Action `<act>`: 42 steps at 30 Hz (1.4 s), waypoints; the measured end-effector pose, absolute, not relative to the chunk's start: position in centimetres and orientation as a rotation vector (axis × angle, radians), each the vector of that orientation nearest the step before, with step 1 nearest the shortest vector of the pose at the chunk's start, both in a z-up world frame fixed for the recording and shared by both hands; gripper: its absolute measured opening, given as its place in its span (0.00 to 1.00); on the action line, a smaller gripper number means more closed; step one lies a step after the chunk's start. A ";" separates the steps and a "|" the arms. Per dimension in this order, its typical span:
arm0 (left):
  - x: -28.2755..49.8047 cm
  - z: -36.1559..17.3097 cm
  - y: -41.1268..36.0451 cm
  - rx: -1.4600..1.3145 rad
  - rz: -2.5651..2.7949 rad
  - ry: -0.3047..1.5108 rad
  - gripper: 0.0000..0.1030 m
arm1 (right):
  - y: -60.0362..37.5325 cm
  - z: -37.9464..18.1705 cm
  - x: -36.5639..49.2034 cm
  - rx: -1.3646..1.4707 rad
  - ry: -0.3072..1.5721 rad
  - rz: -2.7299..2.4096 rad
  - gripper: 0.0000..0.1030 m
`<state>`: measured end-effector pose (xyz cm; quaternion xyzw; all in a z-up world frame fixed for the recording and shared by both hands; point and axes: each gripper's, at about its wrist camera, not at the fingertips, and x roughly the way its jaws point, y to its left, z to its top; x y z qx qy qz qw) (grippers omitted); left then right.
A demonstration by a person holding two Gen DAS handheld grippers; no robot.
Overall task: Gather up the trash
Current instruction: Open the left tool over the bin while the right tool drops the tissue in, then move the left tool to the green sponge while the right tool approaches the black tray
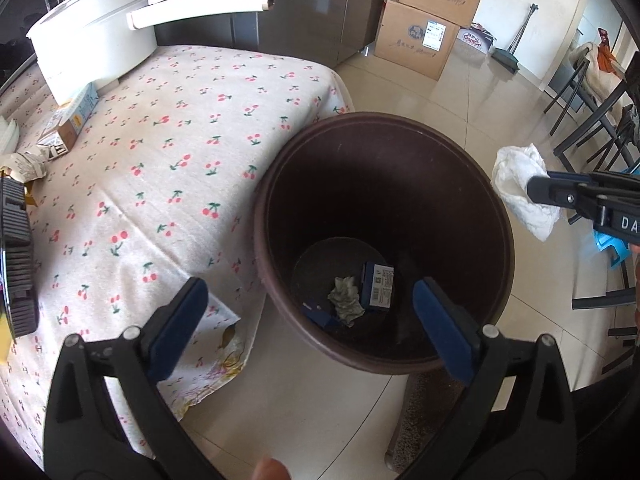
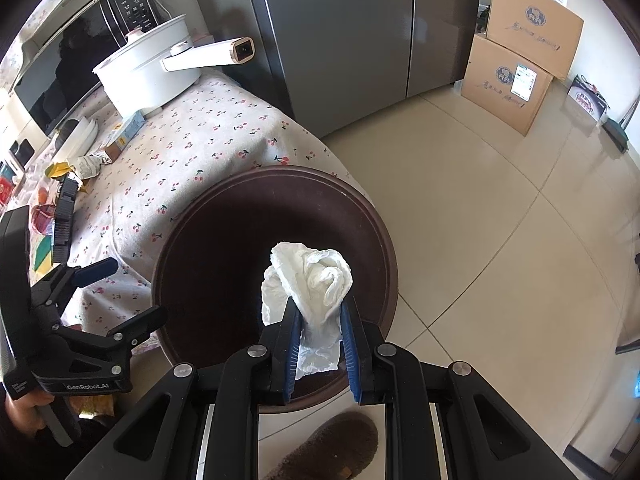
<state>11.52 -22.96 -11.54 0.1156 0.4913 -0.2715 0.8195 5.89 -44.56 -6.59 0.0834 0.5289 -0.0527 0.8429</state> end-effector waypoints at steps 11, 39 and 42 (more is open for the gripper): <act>11.4 -9.3 -15.9 0.227 -0.491 1.020 0.99 | -42.4 -6.7 7.8 0.157 1.137 -0.093 0.22; 12.5 -6.6 3.4 0.057 -0.173 1.050 0.99 | -25.6 -3.6 14.5 0.081 1.079 0.096 0.78; 12.4 -6.5 5.6 0.029 -0.135 1.053 0.99 | -23.6 -3.7 15.1 0.072 1.081 0.115 0.81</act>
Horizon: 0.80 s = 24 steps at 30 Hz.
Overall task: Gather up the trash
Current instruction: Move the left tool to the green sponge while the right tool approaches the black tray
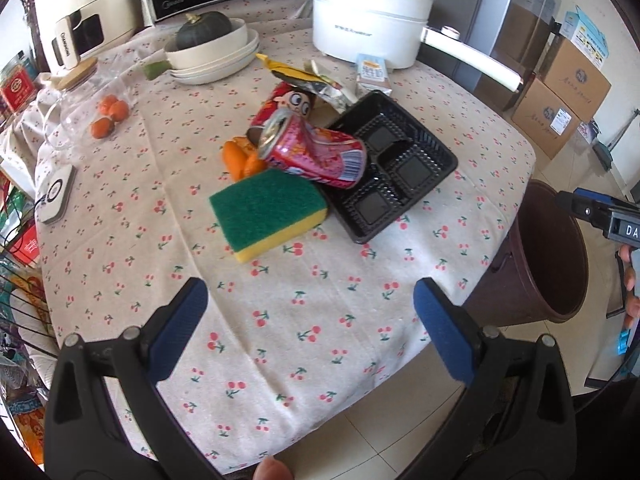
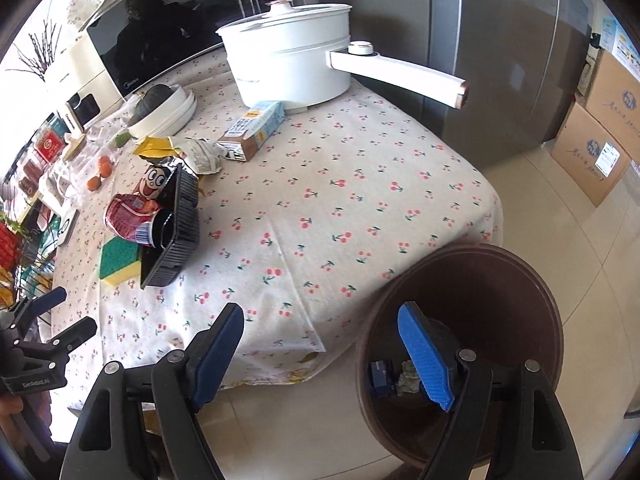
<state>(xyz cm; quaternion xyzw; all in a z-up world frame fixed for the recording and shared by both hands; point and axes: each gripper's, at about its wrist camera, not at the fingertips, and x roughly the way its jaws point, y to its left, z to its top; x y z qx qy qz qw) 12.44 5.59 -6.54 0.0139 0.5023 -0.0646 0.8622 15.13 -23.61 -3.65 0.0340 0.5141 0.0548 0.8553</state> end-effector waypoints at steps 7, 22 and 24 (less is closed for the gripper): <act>14.4 -8.0 9.5 -0.086 -0.060 1.110 0.99 | -20.1 -5.1 16.5 0.042 1.127 0.139 0.82; 20.7 -10.5 7.5 -0.025 -0.150 1.055 0.99 | -19.4 -6.4 17.5 0.068 1.168 0.131 0.83; 21.0 -10.9 7.1 0.027 -0.199 1.042 0.99 | -19.7 -6.6 17.4 0.061 1.175 0.124 0.83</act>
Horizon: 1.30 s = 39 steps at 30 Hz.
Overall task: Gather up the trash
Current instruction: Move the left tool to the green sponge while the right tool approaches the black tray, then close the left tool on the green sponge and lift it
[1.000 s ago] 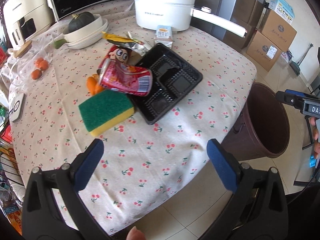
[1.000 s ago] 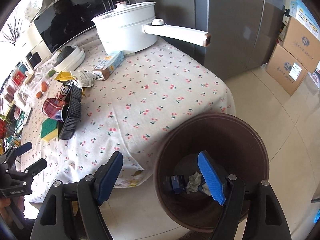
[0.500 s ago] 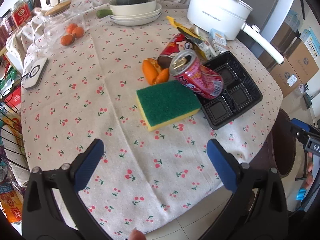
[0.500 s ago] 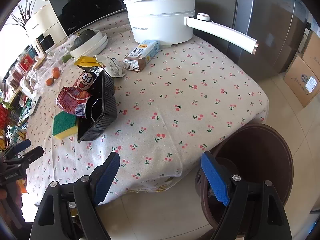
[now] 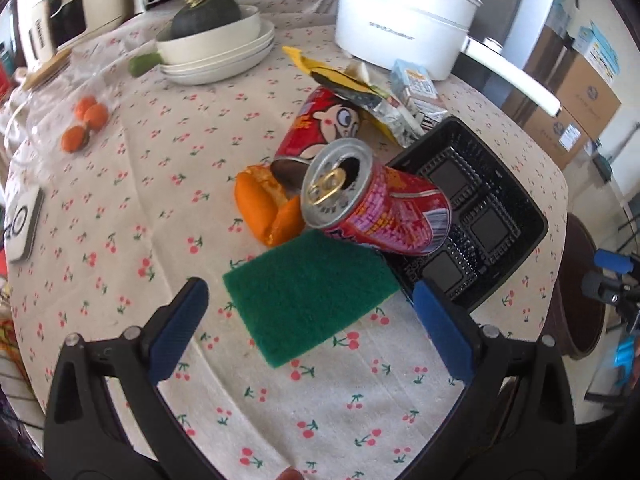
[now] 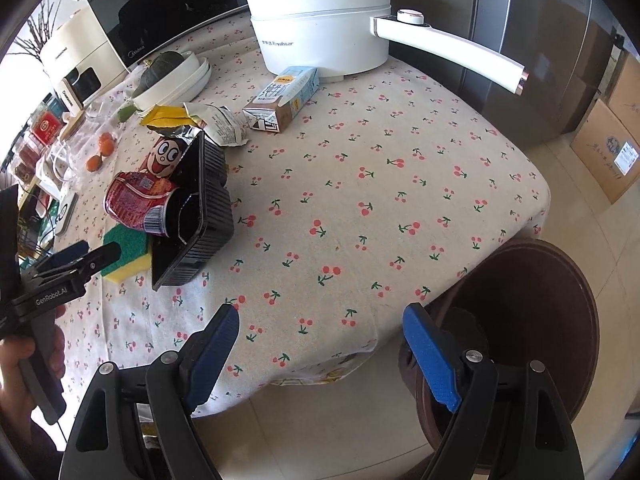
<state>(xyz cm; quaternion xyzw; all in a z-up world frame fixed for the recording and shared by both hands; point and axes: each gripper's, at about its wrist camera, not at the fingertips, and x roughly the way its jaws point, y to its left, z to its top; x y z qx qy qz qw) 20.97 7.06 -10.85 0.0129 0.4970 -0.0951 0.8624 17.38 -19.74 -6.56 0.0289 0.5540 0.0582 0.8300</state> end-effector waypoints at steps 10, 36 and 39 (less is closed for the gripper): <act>20.3 -12.3 6.2 0.249 -0.191 1.084 0.72 | -20.4 -6.8 17.3 0.055 1.184 0.103 0.83; 21.3 -13.7 5.0 0.378 -0.235 1.054 0.83 | -19.3 -7.3 17.3 0.007 1.199 0.115 0.83; 21.1 -13.4 5.7 0.338 -0.223 1.086 0.74 | -19.3 -7.2 17.4 0.003 1.195 0.112 0.83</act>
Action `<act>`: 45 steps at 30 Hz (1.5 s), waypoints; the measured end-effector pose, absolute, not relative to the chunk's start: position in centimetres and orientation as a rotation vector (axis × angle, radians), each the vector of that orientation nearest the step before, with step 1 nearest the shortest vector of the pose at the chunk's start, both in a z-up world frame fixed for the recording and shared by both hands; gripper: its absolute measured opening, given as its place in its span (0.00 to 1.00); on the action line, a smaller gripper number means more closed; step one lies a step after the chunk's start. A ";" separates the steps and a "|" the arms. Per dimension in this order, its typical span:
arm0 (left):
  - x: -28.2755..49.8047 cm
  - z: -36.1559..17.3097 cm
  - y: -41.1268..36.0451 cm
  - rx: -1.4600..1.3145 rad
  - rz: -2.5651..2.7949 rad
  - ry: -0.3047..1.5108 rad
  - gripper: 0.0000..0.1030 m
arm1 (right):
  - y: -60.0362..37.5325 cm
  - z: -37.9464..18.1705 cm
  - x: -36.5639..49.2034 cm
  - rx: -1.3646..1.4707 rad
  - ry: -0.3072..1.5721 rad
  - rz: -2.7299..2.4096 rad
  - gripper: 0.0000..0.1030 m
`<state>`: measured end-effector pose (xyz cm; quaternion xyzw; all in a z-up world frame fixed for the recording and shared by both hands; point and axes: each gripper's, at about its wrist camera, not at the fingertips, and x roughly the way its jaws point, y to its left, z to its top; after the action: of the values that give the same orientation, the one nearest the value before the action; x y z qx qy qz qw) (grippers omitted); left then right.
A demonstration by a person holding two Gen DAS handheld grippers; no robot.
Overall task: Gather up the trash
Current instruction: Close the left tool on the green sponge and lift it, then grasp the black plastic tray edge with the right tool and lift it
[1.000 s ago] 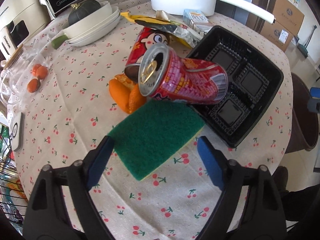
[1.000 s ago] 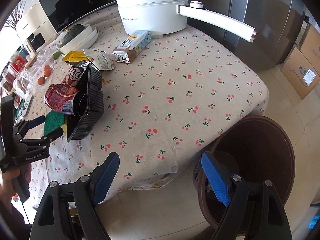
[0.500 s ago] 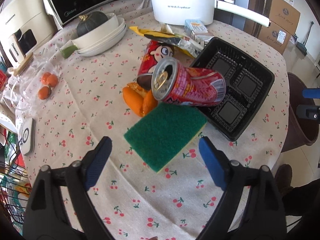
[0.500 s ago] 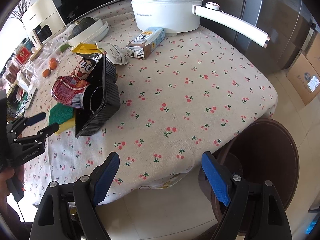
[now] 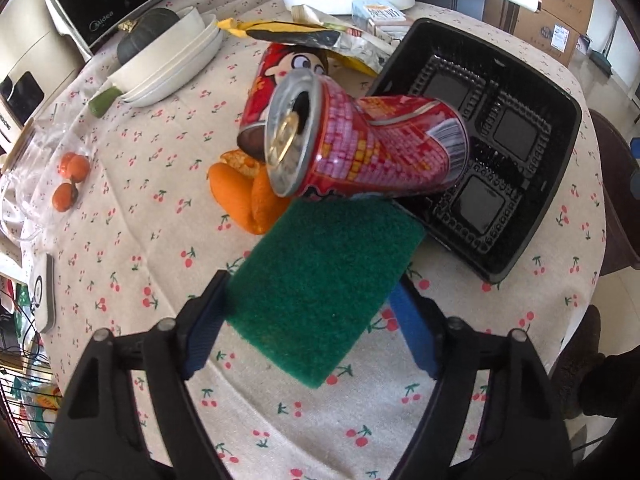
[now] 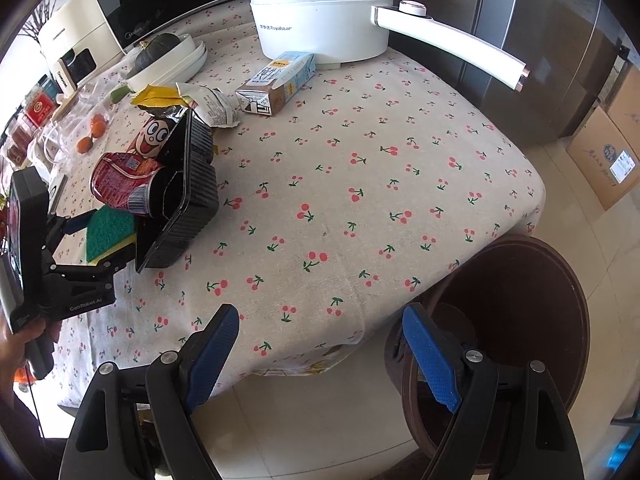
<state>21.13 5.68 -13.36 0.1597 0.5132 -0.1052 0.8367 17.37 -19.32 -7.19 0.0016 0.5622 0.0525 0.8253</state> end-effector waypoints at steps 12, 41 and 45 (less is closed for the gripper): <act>17.7 -12.8 10.3 0.179 -0.093 1.273 0.65 | -16.7 -6.9 17.4 -0.024 1.179 0.149 0.83; 15.0 -9.4 14.3 -0.082 -0.045 1.222 0.64 | -10.4 -6.8 19.6 0.131 1.108 0.375 0.83; 14.5 -9.2 14.3 -0.074 -0.041 1.209 0.64 | -9.7 -6.9 20.5 0.159 1.083 0.394 0.69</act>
<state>14.45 14.35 -9.17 -0.0349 0.5683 -0.0191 0.8218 20.48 -9.67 -6.92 0.0749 0.5116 0.1860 0.8355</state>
